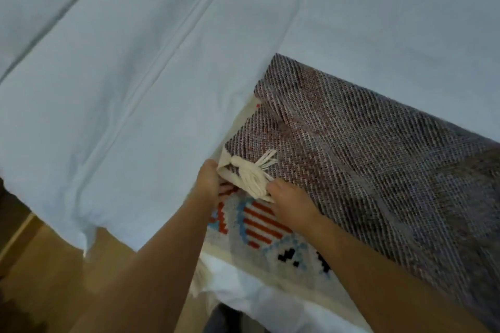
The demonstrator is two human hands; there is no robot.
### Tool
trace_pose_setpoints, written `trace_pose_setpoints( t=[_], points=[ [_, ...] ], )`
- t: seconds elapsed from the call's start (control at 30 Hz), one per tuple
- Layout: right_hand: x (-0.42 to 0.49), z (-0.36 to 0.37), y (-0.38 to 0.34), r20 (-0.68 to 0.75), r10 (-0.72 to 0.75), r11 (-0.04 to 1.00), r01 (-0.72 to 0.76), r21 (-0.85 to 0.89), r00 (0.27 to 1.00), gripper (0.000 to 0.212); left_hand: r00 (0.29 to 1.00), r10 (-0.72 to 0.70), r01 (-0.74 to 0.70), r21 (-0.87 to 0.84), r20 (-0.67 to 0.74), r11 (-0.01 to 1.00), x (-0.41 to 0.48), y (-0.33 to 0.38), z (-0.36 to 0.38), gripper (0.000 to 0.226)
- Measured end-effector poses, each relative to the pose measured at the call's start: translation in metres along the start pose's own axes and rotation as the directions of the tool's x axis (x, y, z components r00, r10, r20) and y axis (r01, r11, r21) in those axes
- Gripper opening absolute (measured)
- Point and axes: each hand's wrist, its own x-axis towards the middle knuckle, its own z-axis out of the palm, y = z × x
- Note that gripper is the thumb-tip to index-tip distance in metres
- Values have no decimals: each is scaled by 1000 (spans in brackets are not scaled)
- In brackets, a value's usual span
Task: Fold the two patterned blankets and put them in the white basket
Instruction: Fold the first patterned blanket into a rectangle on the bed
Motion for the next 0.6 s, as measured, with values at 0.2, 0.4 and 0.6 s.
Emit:
trace_pose_setpoints(
  t=[0.2, 0.4, 0.6],
  points=[
    [-18, 44, -60, 6, 4, 1000, -4, 8, 1000, 27, 966, 251, -175, 552, -65, 815, 13, -6, -18, 71],
    [-39, 58, -79, 2, 98, 995, -98, 32, 995, 29, 916, 398, -286, 594, -62, 752, -2, -29, -71, 25],
    [-45, 75, -104, -6, 89, 996, -88, 34, 996, 26, 919, 355, -269, 382, -173, 884, -2, -58, -119, 30]
  ],
)
